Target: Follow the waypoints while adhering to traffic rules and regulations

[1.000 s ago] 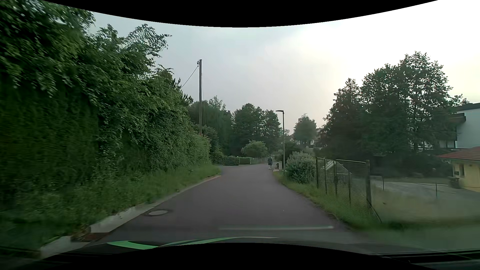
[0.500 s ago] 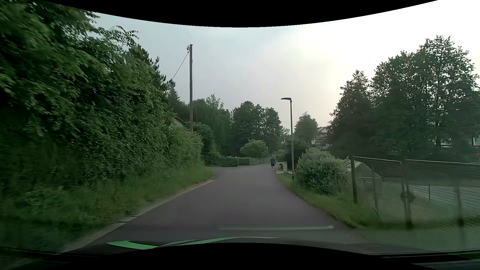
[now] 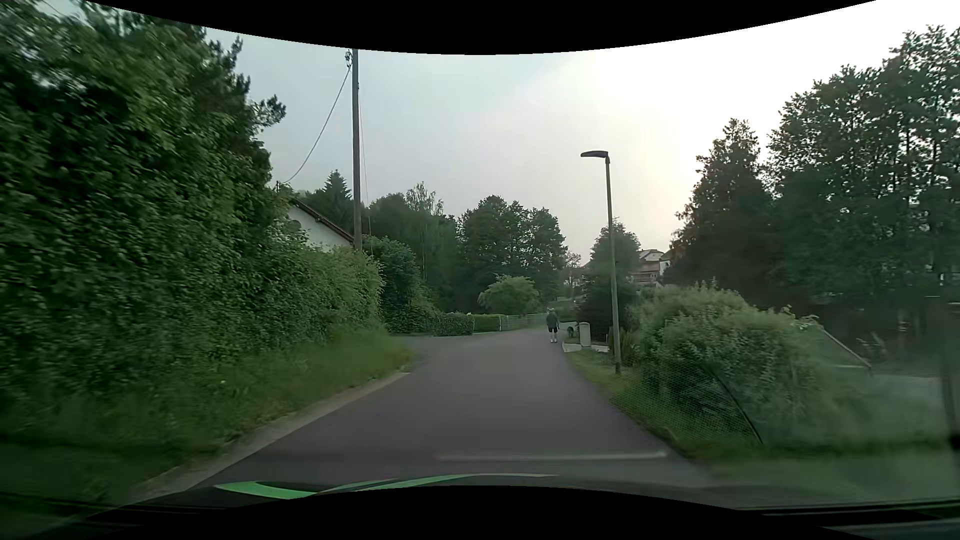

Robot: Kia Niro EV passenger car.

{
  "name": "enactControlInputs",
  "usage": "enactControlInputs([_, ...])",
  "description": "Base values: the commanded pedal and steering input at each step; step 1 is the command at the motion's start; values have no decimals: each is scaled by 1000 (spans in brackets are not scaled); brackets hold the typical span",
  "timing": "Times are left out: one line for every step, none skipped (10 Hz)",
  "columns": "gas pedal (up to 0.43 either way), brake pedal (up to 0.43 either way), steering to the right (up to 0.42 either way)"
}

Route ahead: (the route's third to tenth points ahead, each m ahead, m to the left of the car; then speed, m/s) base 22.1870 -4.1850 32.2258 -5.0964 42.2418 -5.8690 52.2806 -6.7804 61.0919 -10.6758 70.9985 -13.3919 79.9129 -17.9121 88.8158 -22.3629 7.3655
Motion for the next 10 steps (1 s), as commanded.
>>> enactControlInputs([0, 0, -6])
enactControlInputs([0, 0, -6])
enactControlInputs([0, 0, -6])
enactControlInputs([0, 0, -6])
enactControlInputs([0, 0, -5])
enactControlInputs([0, 0, -4])
enactControlInputs([0, 0, -4])
enactControlInputs([0, 0, -4])
enactControlInputs([0, 0, -4])
enactControlInputs([0, 0, -4])
